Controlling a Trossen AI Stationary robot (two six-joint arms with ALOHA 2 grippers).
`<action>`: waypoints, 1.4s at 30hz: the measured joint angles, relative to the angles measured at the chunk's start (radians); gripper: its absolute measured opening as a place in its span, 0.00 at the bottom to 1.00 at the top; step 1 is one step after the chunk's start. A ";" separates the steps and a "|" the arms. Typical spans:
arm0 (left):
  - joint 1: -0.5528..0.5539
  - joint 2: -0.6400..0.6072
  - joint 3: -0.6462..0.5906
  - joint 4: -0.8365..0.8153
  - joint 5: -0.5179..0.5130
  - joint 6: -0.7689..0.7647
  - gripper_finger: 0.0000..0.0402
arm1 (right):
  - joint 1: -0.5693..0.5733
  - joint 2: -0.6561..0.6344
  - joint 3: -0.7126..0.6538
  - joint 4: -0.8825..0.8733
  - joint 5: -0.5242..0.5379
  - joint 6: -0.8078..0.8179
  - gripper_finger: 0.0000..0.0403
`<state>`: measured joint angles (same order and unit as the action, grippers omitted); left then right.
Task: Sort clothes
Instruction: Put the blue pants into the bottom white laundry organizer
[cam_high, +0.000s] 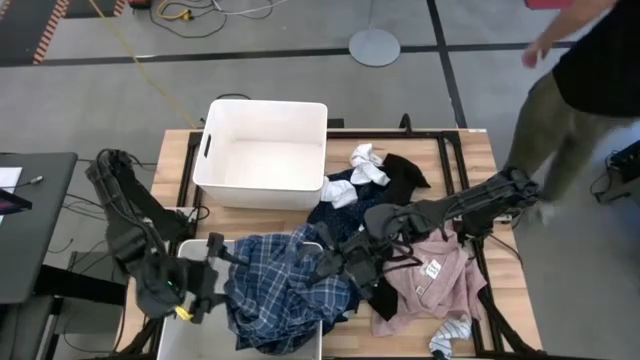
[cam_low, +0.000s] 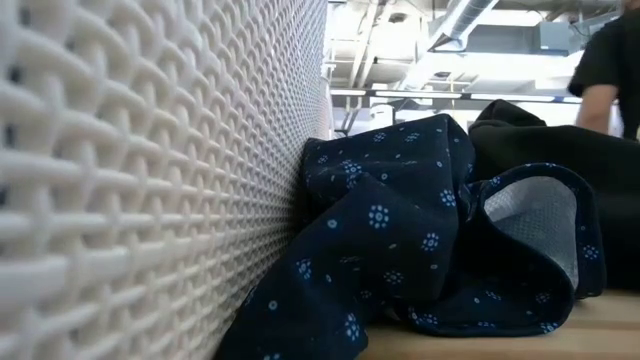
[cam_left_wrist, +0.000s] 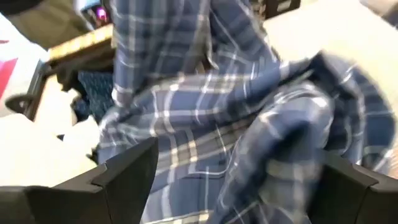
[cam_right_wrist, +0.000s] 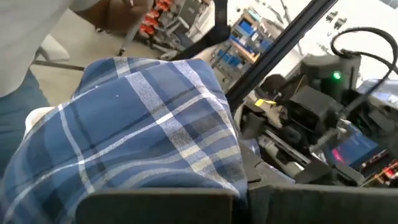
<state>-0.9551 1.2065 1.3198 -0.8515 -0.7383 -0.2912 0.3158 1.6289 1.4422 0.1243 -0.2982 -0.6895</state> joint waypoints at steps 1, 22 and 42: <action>0.000 -0.016 0.001 -0.005 -0.001 0.008 0.83 | -0.004 0.007 0.000 0.013 -0.008 0.001 0.00; 0.120 -0.102 0.001 0.017 0.098 0.207 0.83 | -0.110 0.276 0.174 0.089 -0.101 0.034 0.01; 0.348 0.067 -0.006 0.165 0.319 0.396 0.65 | -0.120 0.263 0.183 -0.003 -0.021 0.024 0.02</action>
<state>-0.6067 1.2732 1.3135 -0.6865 -0.4189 0.1046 0.1960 1.8923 1.6249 0.1214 -0.3188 -0.6652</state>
